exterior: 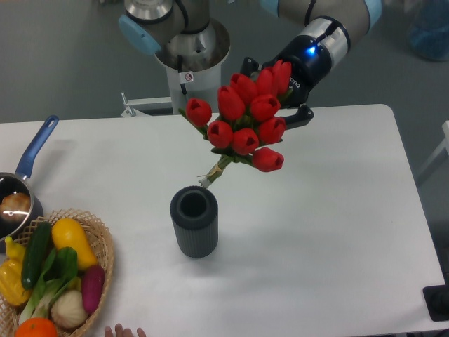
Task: Pick up the flowers from the vase
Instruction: 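Lift the tulip bunch up and out of the black vase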
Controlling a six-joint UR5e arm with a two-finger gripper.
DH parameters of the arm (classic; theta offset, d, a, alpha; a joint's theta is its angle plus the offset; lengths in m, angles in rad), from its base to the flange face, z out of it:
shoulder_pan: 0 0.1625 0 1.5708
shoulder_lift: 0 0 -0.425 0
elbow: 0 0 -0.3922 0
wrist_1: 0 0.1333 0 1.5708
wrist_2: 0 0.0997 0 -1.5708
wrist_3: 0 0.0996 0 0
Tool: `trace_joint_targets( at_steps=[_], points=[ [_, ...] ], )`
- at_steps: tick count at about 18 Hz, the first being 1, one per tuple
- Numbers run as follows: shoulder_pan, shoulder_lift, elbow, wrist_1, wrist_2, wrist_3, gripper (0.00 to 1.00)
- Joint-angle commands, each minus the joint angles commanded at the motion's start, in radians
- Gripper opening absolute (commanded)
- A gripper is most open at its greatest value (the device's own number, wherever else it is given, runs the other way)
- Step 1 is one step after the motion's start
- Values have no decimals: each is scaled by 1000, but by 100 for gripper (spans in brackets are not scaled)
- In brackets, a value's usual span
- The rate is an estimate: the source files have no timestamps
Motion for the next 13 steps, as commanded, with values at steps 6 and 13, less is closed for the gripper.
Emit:
trace_joint_targets(
  at_steps=[6, 13],
  points=[
    [-2, 0, -5, 2, 2, 0, 29],
    [2, 0, 2, 2, 0, 0, 30]
  ],
)
